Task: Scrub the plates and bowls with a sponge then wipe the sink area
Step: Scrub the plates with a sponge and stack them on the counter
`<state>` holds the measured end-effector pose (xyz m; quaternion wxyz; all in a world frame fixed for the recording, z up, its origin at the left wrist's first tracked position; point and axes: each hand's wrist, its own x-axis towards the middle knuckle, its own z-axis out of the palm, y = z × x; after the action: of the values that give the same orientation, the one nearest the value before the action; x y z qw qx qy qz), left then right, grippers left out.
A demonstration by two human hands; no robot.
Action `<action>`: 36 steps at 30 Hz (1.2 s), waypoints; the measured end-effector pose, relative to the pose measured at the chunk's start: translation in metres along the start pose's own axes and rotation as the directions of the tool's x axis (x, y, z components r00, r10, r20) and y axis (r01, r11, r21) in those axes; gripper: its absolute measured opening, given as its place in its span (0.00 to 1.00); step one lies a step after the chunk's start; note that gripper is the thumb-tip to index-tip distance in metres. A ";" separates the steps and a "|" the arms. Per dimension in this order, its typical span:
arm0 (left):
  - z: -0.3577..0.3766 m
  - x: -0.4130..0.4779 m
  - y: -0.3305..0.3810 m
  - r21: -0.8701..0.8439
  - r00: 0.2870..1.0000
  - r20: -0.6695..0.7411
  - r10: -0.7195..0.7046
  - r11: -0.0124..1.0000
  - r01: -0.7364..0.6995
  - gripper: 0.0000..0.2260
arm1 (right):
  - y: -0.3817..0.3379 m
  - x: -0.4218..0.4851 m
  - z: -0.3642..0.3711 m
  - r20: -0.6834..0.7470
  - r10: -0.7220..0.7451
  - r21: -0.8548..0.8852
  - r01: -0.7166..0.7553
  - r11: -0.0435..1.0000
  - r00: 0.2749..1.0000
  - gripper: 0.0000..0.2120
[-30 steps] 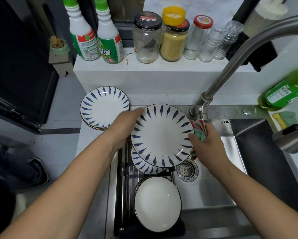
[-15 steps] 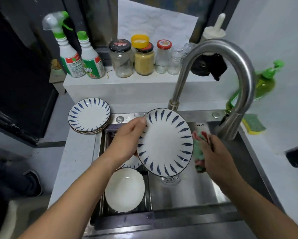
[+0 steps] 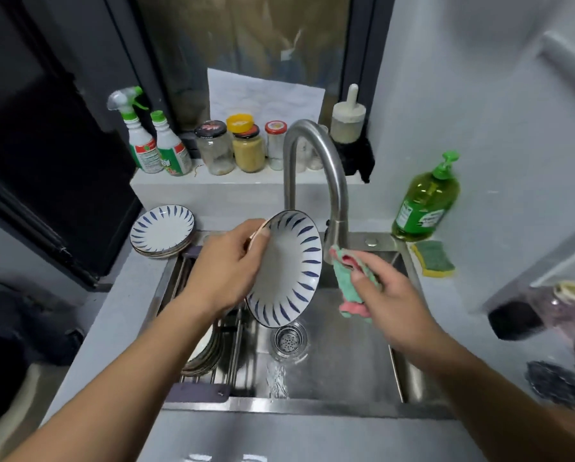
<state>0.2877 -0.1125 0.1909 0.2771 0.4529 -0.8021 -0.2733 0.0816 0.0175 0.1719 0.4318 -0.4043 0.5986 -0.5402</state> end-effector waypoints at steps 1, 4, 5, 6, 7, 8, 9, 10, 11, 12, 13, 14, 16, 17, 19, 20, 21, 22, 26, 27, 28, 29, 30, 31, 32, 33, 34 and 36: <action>0.002 -0.005 0.004 -0.034 0.999 -0.013 -0.043 0.998 0.043 0.12 | 0.001 0.001 -0.002 0.042 -0.011 -0.003 0.011 1.000 0.999 0.22; 0.005 -0.021 0.013 -0.167 0.984 -0.044 -0.172 0.972 0.162 0.13 | 0.009 0.004 -0.002 0.093 -0.103 -0.176 0.118 0.977 0.990 0.21; 0.005 -0.026 0.014 -0.208 0.977 -0.056 -0.204 0.960 0.189 0.14 | 0.010 0.005 -0.001 0.111 -0.181 -0.293 0.206 0.934 0.977 0.19; 0.004 -0.031 0.017 -0.241 0.970 -0.065 -0.233 0.947 0.211 0.16 | 0.011 0.006 0.001 0.159 -0.259 -0.405 0.302 0.863 0.953 0.17; 0.003 -0.036 0.020 -0.280 0.963 -0.071 -0.262 0.931 0.233 0.19 | 0.012 0.006 0.004 0.236 -0.321 -0.504 0.398 0.767 0.917 0.17; 0.003 -0.041 0.023 -0.345 0.950 -0.075 -0.302 0.902 0.260 0.20 | 0.011 0.005 0.008 0.332 -0.343 -0.596 0.478 0.645 0.878 0.18; 0.003 -0.044 0.026 -0.432 0.931 -0.076 -0.356 0.854 0.291 0.20 | 0.012 0.004 0.011 0.431 -0.321 -0.673 0.537 0.508 0.843 0.22; 0.001 -0.049 0.029 -0.518 0.907 -0.084 -0.413 0.796 0.314 0.17 | 0.010 -0.002 0.013 0.510 -0.268 -0.729 0.577 0.369 0.817 0.27; 0.001 -0.052 0.033 -0.582 0.880 -0.093 -0.465 0.743 0.331 0.16 | 0.011 -0.006 0.012 0.550 -0.212 -0.766 0.589 0.259 0.808 0.32; 0.001 -0.054 0.036 -0.623 0.857 -0.104 -0.504 0.705 0.339 0.15 | 0.012 -0.012 0.010 0.562 -0.174 -0.782 0.588 0.207 0.809 0.35; 0.001 -0.057 0.040 -0.653 0.843 -0.112 -0.526 0.678 0.337 0.15 | 0.011 -0.021 0.009 0.568 -0.163 -0.781 0.590 0.204 0.807 0.37; 0.001 -0.060 0.042 -0.679 0.839 -0.117 -0.532 0.659 0.323 0.15 | 0.009 -0.032 0.009 0.580 -0.156 -0.766 0.600 0.231 0.800 0.37; 0.005 -0.064 0.046 -0.717 0.844 -0.110 -0.525 0.630 0.299 0.15 | 0.005 -0.049 0.021 0.645 -0.116 -0.691 0.641 0.333 0.755 0.37; 0.007 -0.066 0.047 -0.725 0.850 -0.106 -0.516 0.625 0.289 0.16 | 0.002 -0.051 0.029 0.675 -0.099 -0.649 0.653 0.391 0.731 0.38; 0.013 -0.069 0.046 -0.725 0.868 -0.099 -0.487 0.633 0.272 0.17 | -0.008 -0.037 0.043 0.671 -0.103 -0.637 0.642 0.427 0.734 0.41; 0.015 -0.070 0.046 -0.722 0.876 -0.097 -0.472 0.639 0.265 0.17 | -0.015 -0.024 0.047 0.639 -0.114 -0.669 0.622 0.406 0.761 0.45; 0.017 -0.070 0.047 -0.723 0.881 -0.098 -0.463 0.641 0.257 0.16 | -0.023 -0.011 0.048 0.590 -0.121 -0.714 0.585 0.385 0.799 0.48; 0.018 -0.069 0.046 -0.728 0.883 -0.100 -0.458 0.639 0.249 0.16 | -0.031 0.000 0.049 0.533 -0.128 -0.756 0.539 0.372 0.836 0.51; 0.005 -0.059 0.050 -0.756 0.891 -0.104 -0.442 0.617 0.218 0.17 | -0.048 -0.010 0.065 0.610 -0.200 -0.676 0.635 0.374 0.767 0.42; -0.001 -0.058 0.051 -0.764 0.894 -0.101 -0.437 0.609 0.212 0.17 | -0.049 -0.021 0.068 0.667 -0.201 -0.621 0.685 0.381 0.717 0.38; -0.008 -0.057 0.050 -0.775 0.898 -0.101 -0.429 0.600 0.200 0.17 | -0.049 -0.029 0.067 0.710 -0.192 -0.583 0.719 0.379 0.677 0.34; -0.015 -0.056 0.051 -0.781 0.893 -0.113 -0.436 0.595 0.191 0.17 | -0.048 -0.033 0.059 0.738 -0.181 -0.565 0.741 0.362 0.651 0.32; -0.021 -0.055 0.048 -0.779 0.888 -0.136 -0.439 0.601 0.177 0.17 | -0.046 -0.034 0.047 0.750 -0.181 -0.569 0.760 0.315 0.636 0.30; -0.028 -0.054 0.046 -0.769 0.883 -0.159 -0.443 0.616 0.171 0.16 | -0.046 -0.032 0.034 0.745 -0.196 -0.594 0.768 0.239 0.638 0.29; -0.033 -0.051 0.045 -0.758 0.880 -0.187 -0.438 0.634 0.154 0.16 | -0.047 -0.028 0.022 0.727 -0.217 -0.634 0.758 0.153 0.651 0.29; -0.038 -0.049 0.046 -0.747 0.879 -0.211 -0.428 0.650 0.137 0.16 | -0.050 -0.022 0.013 0.696 -0.229 -0.684 0.725 0.074 0.680 0.30; -0.041 -0.046 0.045 -0.734 0.885 -0.222 -0.410 0.668 0.125 0.16 | -0.055 -0.014 0.006 0.657 -0.220 -0.737 0.675 0.013 0.721 0.31; -0.043 -0.041 0.050 -0.690 0.905 -0.217 -0.365 0.713 0.122 0.16 | -0.068 0.005 0.002 0.575 -0.199 -0.815 0.576 -0.057 0.794 0.36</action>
<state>0.3070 -0.0626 0.2470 0.5135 0.4679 -0.5246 -0.4921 0.0830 0.0057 0.2387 -0.0507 -0.8088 0.5851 -0.0310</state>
